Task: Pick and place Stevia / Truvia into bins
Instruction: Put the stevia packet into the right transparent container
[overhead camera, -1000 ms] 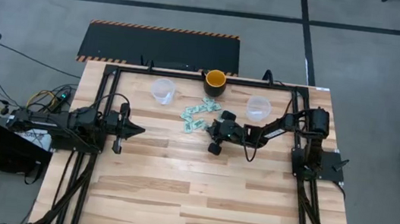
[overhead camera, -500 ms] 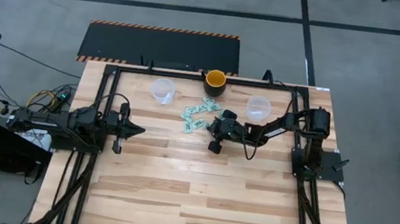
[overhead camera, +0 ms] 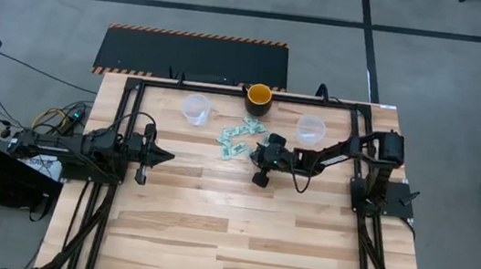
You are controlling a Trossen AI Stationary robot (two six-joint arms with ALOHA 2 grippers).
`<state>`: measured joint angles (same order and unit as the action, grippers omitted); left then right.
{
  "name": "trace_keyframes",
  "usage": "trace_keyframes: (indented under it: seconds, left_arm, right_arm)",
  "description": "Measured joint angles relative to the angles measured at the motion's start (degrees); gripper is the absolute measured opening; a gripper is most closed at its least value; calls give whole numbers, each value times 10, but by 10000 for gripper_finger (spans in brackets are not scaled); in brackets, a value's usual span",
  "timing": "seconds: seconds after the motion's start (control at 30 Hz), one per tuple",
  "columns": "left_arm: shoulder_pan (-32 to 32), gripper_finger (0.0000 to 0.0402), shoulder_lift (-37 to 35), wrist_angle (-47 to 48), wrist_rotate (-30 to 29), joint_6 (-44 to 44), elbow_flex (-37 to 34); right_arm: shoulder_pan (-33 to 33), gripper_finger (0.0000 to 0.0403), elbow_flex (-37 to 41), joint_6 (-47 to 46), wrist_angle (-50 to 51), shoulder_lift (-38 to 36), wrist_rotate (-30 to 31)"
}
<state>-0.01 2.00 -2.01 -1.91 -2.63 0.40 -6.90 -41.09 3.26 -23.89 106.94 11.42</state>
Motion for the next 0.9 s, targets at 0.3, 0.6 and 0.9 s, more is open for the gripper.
trace_keyframes:
  seconds: [0.3, 0.6, 0.9]
  left_arm:
    - [0, 0, 0, 0, 0, 0, 0]
    - [0, 0, 0, 0, 0, 0, 0]
    - [0, 0, 0, 0, 0, 2, 0]
  right_arm:
    - [0, 0, -11, 3, 12, -31, 5]
    - [1, 0, -12, 13, 53, -70, 20]
    - [1, 0, -13, 13, 140, -155, 41]
